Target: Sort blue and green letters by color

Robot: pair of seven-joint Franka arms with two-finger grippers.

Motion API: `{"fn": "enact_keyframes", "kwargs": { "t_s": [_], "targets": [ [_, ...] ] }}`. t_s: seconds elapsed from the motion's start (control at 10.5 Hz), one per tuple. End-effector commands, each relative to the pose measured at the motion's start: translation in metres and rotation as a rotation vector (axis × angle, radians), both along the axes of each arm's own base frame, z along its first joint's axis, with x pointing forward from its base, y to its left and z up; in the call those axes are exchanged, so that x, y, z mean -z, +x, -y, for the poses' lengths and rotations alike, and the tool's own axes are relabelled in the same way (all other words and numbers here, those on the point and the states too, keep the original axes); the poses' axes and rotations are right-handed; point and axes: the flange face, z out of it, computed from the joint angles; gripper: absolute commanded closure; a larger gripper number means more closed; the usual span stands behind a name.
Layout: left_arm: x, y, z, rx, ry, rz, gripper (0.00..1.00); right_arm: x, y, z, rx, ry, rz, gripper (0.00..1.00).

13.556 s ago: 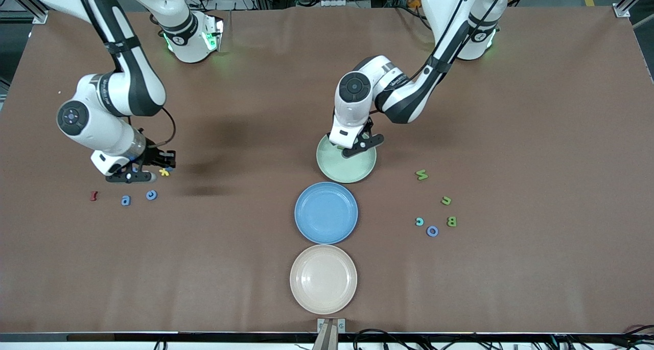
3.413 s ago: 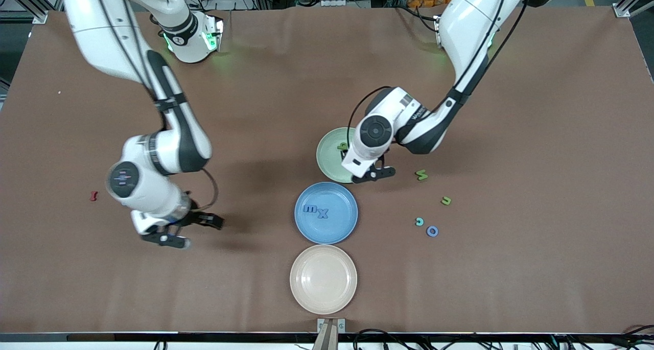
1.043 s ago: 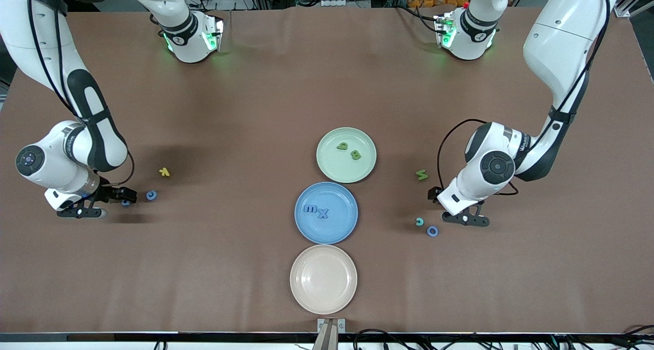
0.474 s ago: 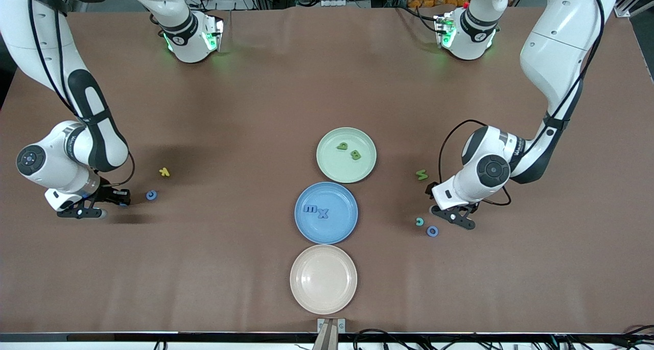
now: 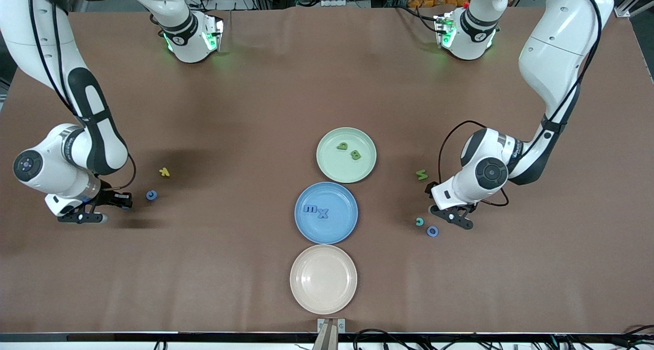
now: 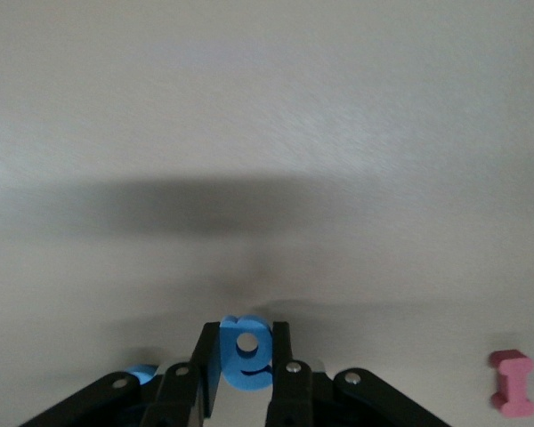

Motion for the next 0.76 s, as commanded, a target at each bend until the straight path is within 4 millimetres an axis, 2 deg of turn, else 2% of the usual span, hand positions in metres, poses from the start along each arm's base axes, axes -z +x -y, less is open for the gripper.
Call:
{"fn": "enact_keyframes", "kwargs": {
  "t_s": [0.0, 0.19, 0.28, 0.47, 0.57, 0.66],
  "targets": [
    [0.001, 0.006, -0.015, 0.047, 0.004, 0.017, 0.0, -0.022, 0.017, -0.054, 0.181, 0.029, -0.002, 1.0],
    [0.001, 0.006, -0.015, 0.051, 0.005, 0.017, 0.0, -0.033, 0.036, -0.11, 0.311, 0.041, 0.029, 1.0],
    [0.001, 0.006, -0.015, 0.051, 0.004, 0.017, 0.0, -0.033, 0.043, -0.136, 0.374, 0.06, 0.031, 1.0],
    [0.001, 0.005, -0.015, 0.044, 0.004, 0.015, 0.0, -0.028, 0.062, -0.201, 0.507, 0.086, 0.048, 1.0],
    [0.001, 0.005, -0.016, 0.038, 0.005, 0.015, 0.0, -0.028, 0.067, -0.222, 0.543, 0.094, 0.059, 1.0],
    [0.0, 0.005, -0.016, 0.031, 0.004, 0.015, 0.13, -0.029, 0.072, -0.24, 0.595, 0.114, 0.061, 1.0]
  ]
}}
